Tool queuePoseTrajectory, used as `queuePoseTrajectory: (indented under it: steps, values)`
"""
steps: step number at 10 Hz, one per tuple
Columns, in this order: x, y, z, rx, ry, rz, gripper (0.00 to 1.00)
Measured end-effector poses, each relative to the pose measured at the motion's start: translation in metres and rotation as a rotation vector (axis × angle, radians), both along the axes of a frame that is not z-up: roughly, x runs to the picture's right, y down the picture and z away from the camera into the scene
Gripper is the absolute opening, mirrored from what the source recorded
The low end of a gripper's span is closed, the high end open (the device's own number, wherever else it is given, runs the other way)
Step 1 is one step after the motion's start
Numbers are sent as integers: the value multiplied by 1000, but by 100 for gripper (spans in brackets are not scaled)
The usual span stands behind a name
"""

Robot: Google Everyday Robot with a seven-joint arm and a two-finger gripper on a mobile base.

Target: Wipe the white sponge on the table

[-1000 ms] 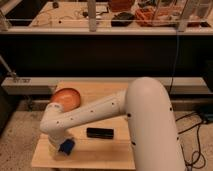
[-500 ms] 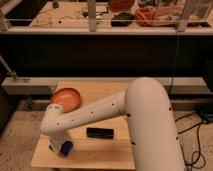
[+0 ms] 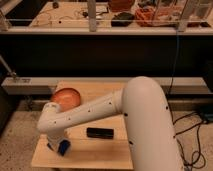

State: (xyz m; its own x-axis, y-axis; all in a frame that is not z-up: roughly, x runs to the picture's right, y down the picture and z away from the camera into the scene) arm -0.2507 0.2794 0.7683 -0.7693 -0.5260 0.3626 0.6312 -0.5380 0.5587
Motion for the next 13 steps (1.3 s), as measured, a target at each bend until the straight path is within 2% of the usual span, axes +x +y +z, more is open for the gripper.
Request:
queuePoseTrajectory:
  steps: [1,3,6,9,10,13]
  values:
    - [-4,-5,1,3,-2,12,34]
    - [-9,-17,6,-6,1,55,26]
    - [-13,-36,16,-14,10,114,26]
    - [15,-52,27,-36,49,206,26]
    - [32,-55,31,-46,67,239,26]
    - [66,-50,34,-65,102,293,26]
